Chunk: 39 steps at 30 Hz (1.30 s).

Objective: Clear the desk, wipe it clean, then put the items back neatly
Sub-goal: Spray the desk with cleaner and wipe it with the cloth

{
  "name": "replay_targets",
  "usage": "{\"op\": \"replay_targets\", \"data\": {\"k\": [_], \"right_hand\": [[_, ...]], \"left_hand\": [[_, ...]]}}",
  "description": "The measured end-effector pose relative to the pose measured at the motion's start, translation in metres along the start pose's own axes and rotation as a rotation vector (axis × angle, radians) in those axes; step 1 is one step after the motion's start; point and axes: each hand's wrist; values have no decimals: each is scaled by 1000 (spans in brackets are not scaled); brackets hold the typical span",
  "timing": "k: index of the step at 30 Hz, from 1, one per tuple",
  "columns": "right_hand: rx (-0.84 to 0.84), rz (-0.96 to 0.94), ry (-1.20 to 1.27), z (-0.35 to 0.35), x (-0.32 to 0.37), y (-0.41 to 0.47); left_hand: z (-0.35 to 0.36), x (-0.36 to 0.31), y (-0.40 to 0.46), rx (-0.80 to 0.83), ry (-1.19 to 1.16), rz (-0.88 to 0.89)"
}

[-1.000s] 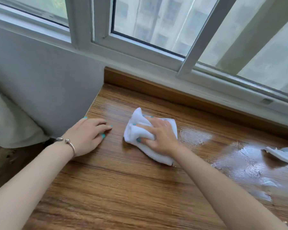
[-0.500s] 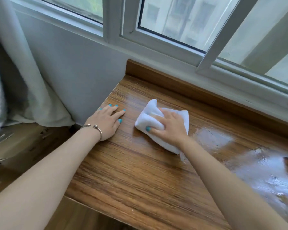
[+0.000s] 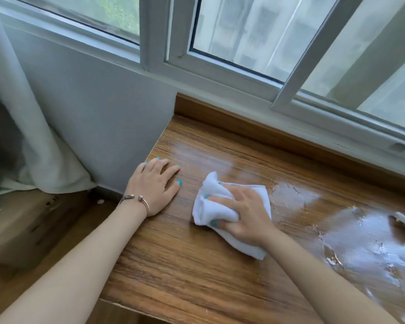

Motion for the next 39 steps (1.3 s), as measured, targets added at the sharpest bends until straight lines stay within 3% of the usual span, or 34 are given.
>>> {"op": "replay_targets", "data": {"k": [7,11,17,23,26,28,31,35,39], "right_hand": [[-129,218,-187,-30,-42,159],[-130,258,-227,-31,-49,182],[-59,190,-146,-29,-29,99],[-57,-68,-6,-5,8,-87],[-27,-171,-9,-7,-3,-107],[-45,-151,24,-17,-18,-84],[-115,-62,16,-34,-57,-24],[-136,191,-111,-68,-107,74],[-141,234,-152,-76,-122,113]], "left_hand": [[7,0,-1,-91,1,-30],[8,-1,-3,-74,3,-29],[5,-5,-5,-74,7,-28],[2,-15,1,-83,37,-56],[-1,-49,23,-69,-24,-26],[1,-76,38,-93,-25,38],[7,-99,47,-127,-41,-31],[16,-113,45,-158,-31,-134],[17,-115,42,-136,-58,-115]]}}
Point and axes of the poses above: each hand's wrist, its own y-axis towards the middle knuckle, its own z-axis out of the palm, x = y × z, and after that the axes turned 13 degrees about y, right-handed
